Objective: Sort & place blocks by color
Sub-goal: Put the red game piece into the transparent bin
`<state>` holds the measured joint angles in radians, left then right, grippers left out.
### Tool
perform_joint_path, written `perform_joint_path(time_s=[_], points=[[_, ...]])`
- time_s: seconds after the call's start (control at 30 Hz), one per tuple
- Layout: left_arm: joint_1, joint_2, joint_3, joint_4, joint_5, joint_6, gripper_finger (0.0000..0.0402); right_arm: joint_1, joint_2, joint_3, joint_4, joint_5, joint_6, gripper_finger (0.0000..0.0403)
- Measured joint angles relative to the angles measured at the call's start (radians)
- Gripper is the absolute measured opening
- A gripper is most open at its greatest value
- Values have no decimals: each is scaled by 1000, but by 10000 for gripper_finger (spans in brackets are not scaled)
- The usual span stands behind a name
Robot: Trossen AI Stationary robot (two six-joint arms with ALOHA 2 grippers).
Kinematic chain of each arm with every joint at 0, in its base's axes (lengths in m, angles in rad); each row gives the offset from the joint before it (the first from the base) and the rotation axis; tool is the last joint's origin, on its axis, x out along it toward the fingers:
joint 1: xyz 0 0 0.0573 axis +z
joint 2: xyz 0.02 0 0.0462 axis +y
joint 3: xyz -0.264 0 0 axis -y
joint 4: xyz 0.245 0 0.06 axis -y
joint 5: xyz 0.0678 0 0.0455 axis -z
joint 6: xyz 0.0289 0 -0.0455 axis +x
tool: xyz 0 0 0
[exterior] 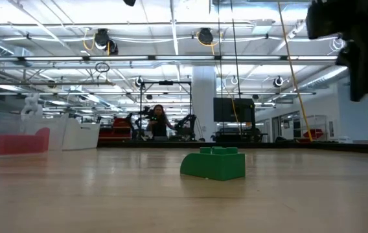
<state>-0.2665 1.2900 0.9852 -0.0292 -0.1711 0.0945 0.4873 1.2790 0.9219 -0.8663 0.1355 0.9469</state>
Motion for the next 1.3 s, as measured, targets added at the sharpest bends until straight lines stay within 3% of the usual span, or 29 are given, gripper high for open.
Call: perform_joint_path(time_s=[0.23,0.33,0.63,0.87,1.1,1.3], points=[[-4,0,0,-5,1,-11,275,56,77,-27,-73,-210,117,177],[-4,0,0,-6,3,-12,274,73,101,-37,-96,-237,138,197],[-4,0,0,-51,3,-21,272,73,111,-79,-53,-164,183,280],[-4,0,0,-51,4,-21,270,73,112,-177,141,-164,221,314],[-4,0,0,-49,4,-21,271,64,109,-236,171,-163,237,288],[-4,0,0,-47,4,-21,271,64,110,-242,166,-162,190,197]])
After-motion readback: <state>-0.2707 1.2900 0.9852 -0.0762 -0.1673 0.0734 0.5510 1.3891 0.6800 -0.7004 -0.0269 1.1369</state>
